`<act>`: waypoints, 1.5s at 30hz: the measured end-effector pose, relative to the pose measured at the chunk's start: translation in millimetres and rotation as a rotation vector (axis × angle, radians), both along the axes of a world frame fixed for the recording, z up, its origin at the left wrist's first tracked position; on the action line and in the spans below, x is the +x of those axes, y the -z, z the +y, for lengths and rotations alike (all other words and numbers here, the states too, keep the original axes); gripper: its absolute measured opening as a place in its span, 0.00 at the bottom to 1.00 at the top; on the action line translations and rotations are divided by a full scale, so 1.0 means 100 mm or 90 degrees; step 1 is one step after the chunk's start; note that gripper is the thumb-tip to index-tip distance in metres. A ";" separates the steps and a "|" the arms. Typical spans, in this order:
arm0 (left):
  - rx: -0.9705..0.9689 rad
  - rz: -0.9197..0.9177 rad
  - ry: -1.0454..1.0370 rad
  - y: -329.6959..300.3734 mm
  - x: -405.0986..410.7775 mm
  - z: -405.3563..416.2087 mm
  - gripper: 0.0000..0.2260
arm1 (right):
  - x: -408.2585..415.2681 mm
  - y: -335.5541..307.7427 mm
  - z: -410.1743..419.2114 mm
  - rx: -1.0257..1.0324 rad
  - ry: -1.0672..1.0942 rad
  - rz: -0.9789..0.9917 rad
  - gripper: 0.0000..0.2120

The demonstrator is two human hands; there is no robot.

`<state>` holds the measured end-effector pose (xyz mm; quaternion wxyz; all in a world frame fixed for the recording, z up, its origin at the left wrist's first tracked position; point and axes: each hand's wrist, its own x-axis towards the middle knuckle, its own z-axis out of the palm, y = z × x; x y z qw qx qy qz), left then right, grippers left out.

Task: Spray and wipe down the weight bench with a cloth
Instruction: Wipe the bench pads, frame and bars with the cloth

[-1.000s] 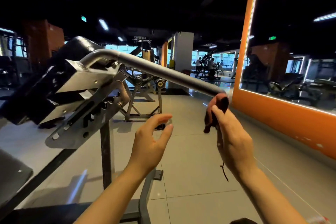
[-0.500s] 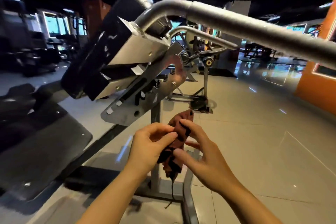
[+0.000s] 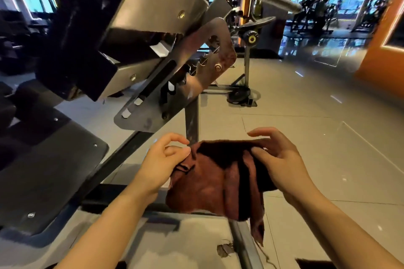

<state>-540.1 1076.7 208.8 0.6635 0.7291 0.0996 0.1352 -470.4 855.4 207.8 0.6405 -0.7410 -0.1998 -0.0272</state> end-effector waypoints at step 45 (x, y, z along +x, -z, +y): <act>0.624 0.161 -0.142 0.15 -0.63 0.24 0.05 | -0.36 0.22 0.45 -0.225 -0.094 0.038 0.05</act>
